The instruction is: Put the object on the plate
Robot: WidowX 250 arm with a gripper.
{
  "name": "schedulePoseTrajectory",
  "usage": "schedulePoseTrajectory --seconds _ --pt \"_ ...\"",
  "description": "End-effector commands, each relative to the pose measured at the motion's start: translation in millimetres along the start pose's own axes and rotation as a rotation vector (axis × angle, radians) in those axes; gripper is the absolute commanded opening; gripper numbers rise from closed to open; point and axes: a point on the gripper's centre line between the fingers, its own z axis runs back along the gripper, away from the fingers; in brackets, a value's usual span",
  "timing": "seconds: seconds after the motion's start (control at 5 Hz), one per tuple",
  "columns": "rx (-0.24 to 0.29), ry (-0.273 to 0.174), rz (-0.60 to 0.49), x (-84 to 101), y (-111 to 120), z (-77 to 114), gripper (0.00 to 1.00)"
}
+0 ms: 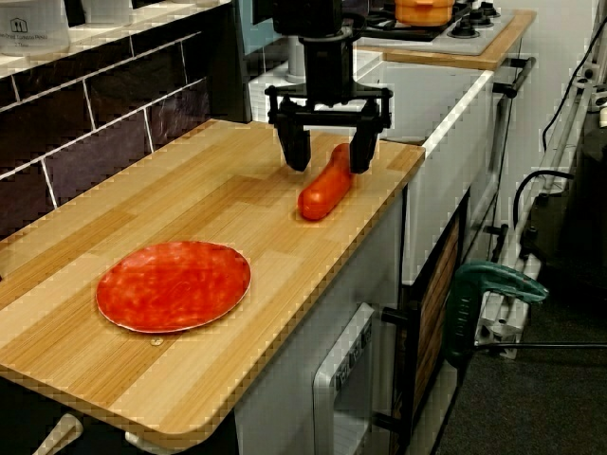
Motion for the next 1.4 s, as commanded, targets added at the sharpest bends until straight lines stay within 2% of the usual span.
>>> schedulePoseTrajectory --seconds 0.0,0.6,1.0,1.2 --pt "0.022 0.017 -0.030 -0.3 -2.8 7.3 1.00" --pt "0.008 0.057 -0.019 -2.5 -3.0 -7.7 1.00" --pt "0.007 0.064 -0.007 -3.3 -2.4 -13.8 1.00" --pt "0.009 0.045 -0.008 -2.9 -3.1 -6.8 0.00"
